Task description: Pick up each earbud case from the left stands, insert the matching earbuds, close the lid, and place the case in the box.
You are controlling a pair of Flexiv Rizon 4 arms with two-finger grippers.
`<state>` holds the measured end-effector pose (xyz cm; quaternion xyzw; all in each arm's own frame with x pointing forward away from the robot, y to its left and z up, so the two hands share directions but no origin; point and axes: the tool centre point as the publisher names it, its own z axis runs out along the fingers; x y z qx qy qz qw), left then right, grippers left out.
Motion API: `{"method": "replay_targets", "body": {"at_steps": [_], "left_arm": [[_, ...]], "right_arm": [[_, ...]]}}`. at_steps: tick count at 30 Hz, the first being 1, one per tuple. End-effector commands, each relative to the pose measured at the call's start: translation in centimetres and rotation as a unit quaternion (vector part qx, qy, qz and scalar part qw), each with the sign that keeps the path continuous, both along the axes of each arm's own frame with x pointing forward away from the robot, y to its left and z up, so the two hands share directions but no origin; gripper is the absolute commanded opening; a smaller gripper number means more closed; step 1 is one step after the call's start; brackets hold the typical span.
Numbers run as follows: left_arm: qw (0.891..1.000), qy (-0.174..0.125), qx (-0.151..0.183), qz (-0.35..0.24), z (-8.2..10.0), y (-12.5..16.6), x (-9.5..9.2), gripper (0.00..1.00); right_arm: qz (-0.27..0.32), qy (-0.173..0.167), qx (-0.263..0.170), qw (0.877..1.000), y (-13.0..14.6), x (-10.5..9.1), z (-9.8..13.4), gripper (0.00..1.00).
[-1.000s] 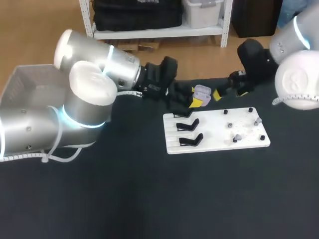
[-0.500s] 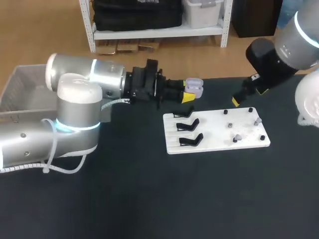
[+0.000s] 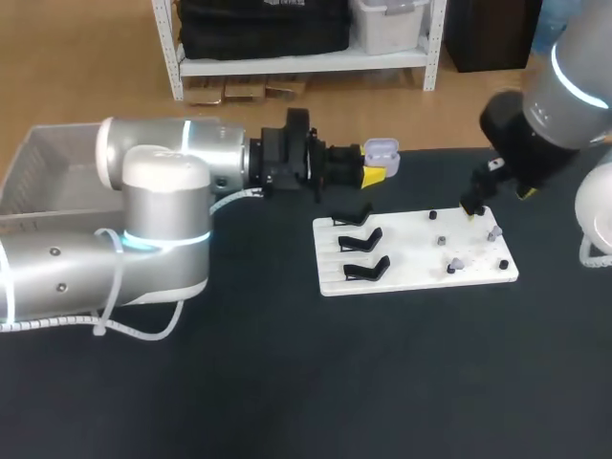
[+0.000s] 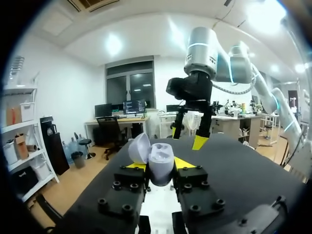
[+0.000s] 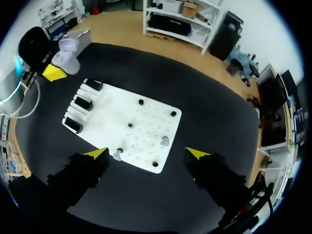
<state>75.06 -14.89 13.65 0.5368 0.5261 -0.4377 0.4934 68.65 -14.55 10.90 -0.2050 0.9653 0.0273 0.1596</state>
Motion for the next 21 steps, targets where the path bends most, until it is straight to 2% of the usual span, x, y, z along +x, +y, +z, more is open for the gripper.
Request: {"method": "replay_targets", "body": {"at_steps": [1, 8, 17, 18, 19, 21], "left_arm": [[1.000, -0.002, -0.002, 0.008, -0.1, -0.1, -0.3, 0.00], [1.000, 0.003, 0.006, 0.018, -0.1, 0.1, -0.5, 0.00], [1.000, 0.003, 0.006, 0.018, -0.1, 0.1, -0.5, 0.00], [1.000, 0.003, 0.006, 0.018, -0.1, 0.1, -0.5, 0.00], [1.000, 0.003, 0.006, 0.018, -0.1, 0.1, -0.5, 0.00], [1.000, 0.003, 0.006, 0.018, -0.1, 0.1, -0.5, 0.00]], "right_arm": [[-0.025, 0.007, -0.009, 1.000, -0.4, -0.3, -0.6, 1.00], [-0.040, 0.013, -0.021, 0.999, -0.6, 0.0, -1.9, 1.00], [-0.029, 0.029, -0.045, 0.998, -1.1, 0.8, -4.7, 1.00], [-0.027, 0.030, -0.047, 0.998, -1.2, 0.9, -5.1, 0.98], [-0.025, 0.031, -0.046, 0.998, -1.3, 0.9, -5.3, 0.91], [-0.016, 0.033, -0.053, 0.998, -1.3, 0.9, -5.6, 0.92]]}}
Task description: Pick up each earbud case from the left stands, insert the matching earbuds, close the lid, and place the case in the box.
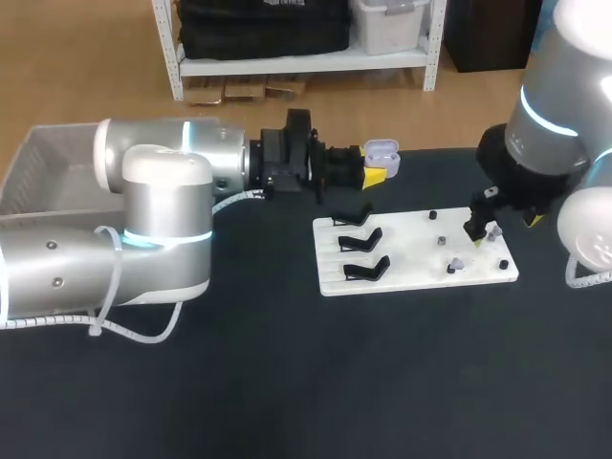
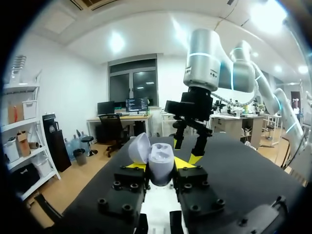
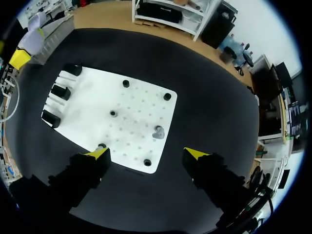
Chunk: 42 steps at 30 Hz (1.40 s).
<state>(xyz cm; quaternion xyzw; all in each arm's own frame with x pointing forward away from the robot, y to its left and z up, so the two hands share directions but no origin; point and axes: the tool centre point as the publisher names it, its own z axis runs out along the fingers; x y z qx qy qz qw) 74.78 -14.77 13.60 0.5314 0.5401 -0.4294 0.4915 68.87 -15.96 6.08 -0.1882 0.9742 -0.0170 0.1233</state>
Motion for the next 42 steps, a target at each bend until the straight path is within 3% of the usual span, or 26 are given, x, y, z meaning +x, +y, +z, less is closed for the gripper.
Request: {"method": "replay_targets", "body": {"at_steps": [1, 4, 8, 15, 20, 33, 42], "left_arm": [[1.000, -0.003, -0.002, 0.004, -0.1, 0.0, -0.2, 0.00], [1.000, -0.003, -0.002, 0.004, -0.1, 0.0, -0.2, 0.00], [1.000, -0.003, -0.002, 0.004, -0.1, 0.0, -0.2, 0.00], [1.000, -0.003, -0.002, 0.004, -0.1, 0.0, -0.2, 0.00], [1.000, -0.003, -0.002, 0.004, -0.1, 0.0, -0.2, 0.00], [1.000, -0.003, -0.002, 0.004, -0.1, 0.0, -0.2, 0.00], [1.000, -0.003, -0.002, 0.004, -0.1, 0.0, -0.2, 0.00]], "right_arm": [[0.009, 0.006, -0.004, 1.000, 0.0, 0.7, -1.0, 0.93], [0.012, 0.007, -0.004, 1.000, -0.4, 0.9, -1.4, 0.95], [0.011, 0.011, -0.007, 1.000, -0.6, 1.1, -1.5, 0.88], [0.006, 0.018, -0.011, 1.000, -0.7, 1.7, -2.0, 0.60], [0.002, 0.026, -0.012, 1.000, -0.7, 2.1, -2.5, 0.51], [-0.010, 0.033, -0.011, 0.999, -0.9, 2.6, -3.2, 0.44], [-0.015, 0.037, -0.011, 0.999, -1.0, 2.8, -3.5, 0.34]]}}
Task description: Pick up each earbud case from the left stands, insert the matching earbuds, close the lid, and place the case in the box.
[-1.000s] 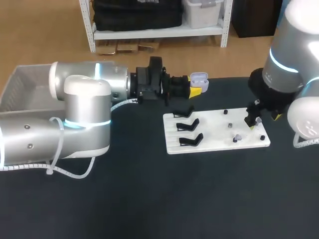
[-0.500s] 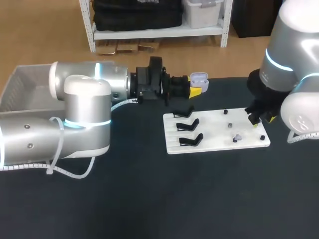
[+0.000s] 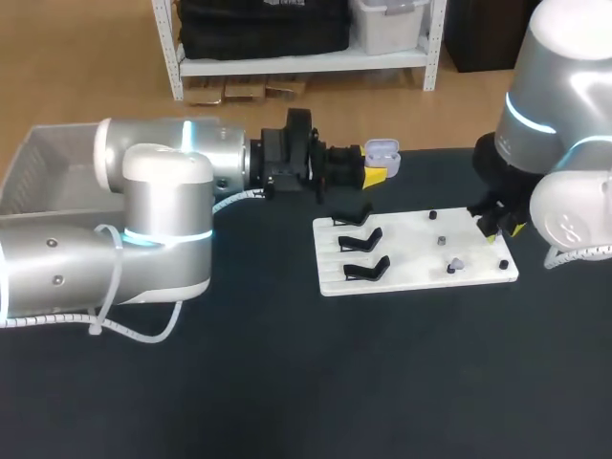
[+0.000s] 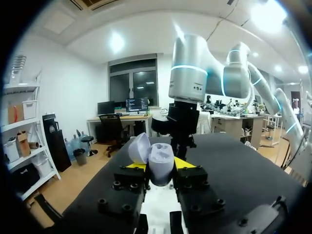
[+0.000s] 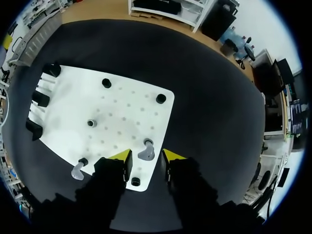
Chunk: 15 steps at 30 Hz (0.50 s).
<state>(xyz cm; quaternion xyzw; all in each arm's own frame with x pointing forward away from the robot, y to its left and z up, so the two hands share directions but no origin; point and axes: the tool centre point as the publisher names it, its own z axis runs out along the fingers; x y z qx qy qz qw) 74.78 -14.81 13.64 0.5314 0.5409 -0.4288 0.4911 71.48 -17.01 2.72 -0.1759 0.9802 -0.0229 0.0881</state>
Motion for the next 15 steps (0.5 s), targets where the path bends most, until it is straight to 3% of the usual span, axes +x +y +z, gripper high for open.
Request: {"method": "replay_targets", "body": {"at_steps": [1, 12, 15], "left_arm": [[1.000, -0.003, -0.003, 0.003, -0.13, 0.04, -0.24, 0.00], [1.000, -0.003, -0.003, 0.003, -0.13, 0.04, -0.24, 0.00], [1.000, -0.003, -0.003, 0.003, -0.13, 0.04, -0.24, 0.00]], "right_arm": [[-0.001, 0.004, 0.000, 1.000, 0.10, 0.13, -0.25, 0.33], [-0.006, 0.008, 0.000, 1.000, 0.07, 0.12, -0.75, 0.29], [-0.008, 0.009, -0.002, 1.000, 0.07, 0.19, -0.78, 0.21]]}}
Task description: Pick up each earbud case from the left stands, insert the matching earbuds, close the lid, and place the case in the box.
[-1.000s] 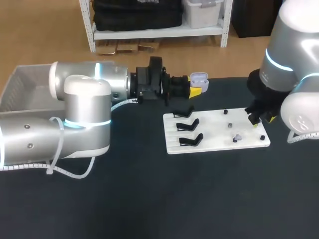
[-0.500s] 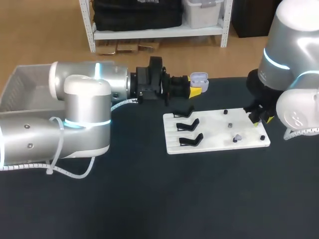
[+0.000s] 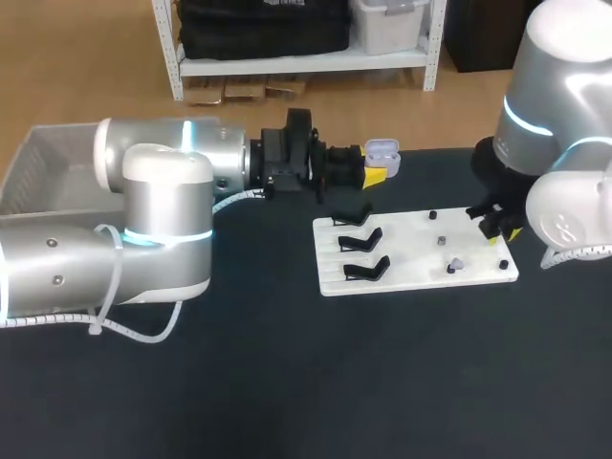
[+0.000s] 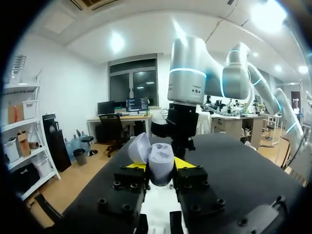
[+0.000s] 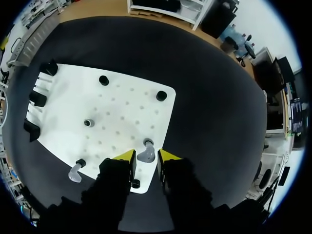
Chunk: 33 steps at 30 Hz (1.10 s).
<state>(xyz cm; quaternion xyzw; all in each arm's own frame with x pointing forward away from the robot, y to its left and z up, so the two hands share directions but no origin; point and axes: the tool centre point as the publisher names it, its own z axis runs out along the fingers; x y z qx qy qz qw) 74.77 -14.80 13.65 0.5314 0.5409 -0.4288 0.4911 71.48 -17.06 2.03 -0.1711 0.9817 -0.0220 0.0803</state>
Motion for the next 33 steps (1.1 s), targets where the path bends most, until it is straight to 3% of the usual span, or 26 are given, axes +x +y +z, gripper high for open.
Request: {"method": "replay_targets", "body": {"at_steps": [1, 3, 6, 12, 19, 25, 33], "left_arm": [[1.000, -0.003, -0.003, 0.003, -0.1, 0.0, -0.2, 0.00], [1.000, -0.003, -0.003, 0.003, -0.1, 0.0, -0.2, 0.00], [1.000, -0.003, -0.003, 0.003, -0.1, 0.0, -0.2, 0.00], [1.000, -0.003, -0.003, 0.003, -0.1, 0.0, -0.2, 0.00], [1.000, -0.003, -0.003, 0.003, -0.1, 0.0, -0.2, 0.00], [1.000, -0.003, -0.003, 0.003, -0.1, 0.0, -0.2, 0.00], [1.000, -0.003, -0.003, 0.003, -0.1, 0.0, -0.2, 0.00]], "right_arm": [[-0.003, 0.001, -0.002, 1.000, 0.1, 0.2, -0.1, 0.20], [-0.004, -0.001, -0.003, 1.000, 0.1, 0.2, -0.1, 0.18], [-0.005, -0.001, -0.005, 1.000, 0.2, 0.2, 0.0, 0.00], [-0.015, -0.008, -0.009, 1.000, -0.1, -0.5, 1.5, 0.00], [-0.032, -0.020, -0.001, 0.999, 0.0, -2.6, 7.8, 0.00], [-0.045, 0.007, 0.033, 0.998, 2.2, -4.8, 11.7, 0.00], [-0.045, 0.007, 0.033, 0.998, 2.2, -4.8, 11.7, 0.00]]}}
